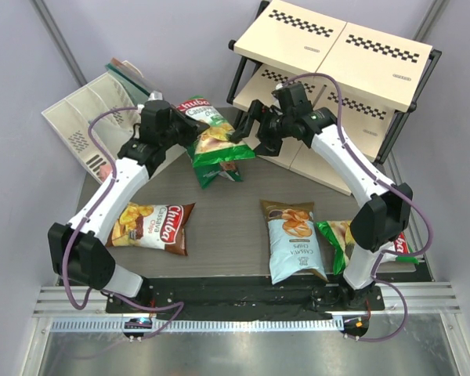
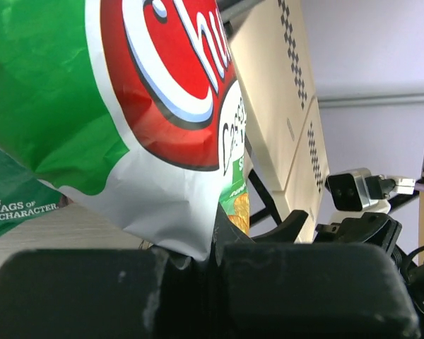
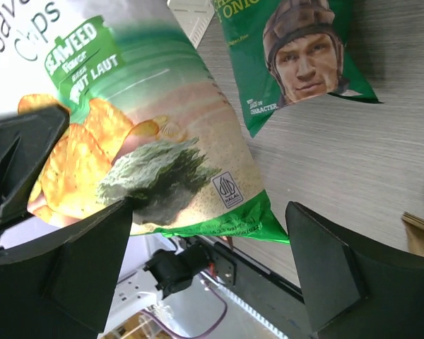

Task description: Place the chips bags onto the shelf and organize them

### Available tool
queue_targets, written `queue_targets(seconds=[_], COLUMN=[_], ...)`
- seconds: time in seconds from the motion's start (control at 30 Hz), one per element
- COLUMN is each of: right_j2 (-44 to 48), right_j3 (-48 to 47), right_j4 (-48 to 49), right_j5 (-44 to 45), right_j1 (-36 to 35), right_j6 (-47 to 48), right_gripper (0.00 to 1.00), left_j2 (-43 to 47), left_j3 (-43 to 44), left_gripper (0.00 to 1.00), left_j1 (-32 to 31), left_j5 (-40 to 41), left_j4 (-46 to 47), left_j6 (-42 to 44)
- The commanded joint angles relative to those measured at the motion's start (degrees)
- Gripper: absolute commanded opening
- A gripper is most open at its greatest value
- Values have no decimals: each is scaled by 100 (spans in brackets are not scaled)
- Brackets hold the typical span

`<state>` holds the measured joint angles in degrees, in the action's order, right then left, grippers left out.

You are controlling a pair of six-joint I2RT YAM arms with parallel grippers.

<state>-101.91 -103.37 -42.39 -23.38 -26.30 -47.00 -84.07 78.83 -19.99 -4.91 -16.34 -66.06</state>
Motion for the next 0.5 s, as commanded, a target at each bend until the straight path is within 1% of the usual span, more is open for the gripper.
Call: queue_targets(seconds=[0.0,0.1,0.33,0.47], right_j2=[-31,-75,74,136], right_j3=[-508,-640,-737,-650], right_j4=[64,64,-15,-94], right_j5=[-439,-580,-773,-783], right_j1=[-6,3,90,90], right_j6=[-494,-661,-889,-916], right_gripper=[95,95,95,98], left_j2=[339,269,198,163], left_j3=[124,282,554,651], left_gripper=[0,0,0,0], left_j1=[-49,-49,-49,-49], left_j5=[744,903,1588,1782], left_j4=[613,553,324,272], left_j6=[-144,-126,-21,-38])
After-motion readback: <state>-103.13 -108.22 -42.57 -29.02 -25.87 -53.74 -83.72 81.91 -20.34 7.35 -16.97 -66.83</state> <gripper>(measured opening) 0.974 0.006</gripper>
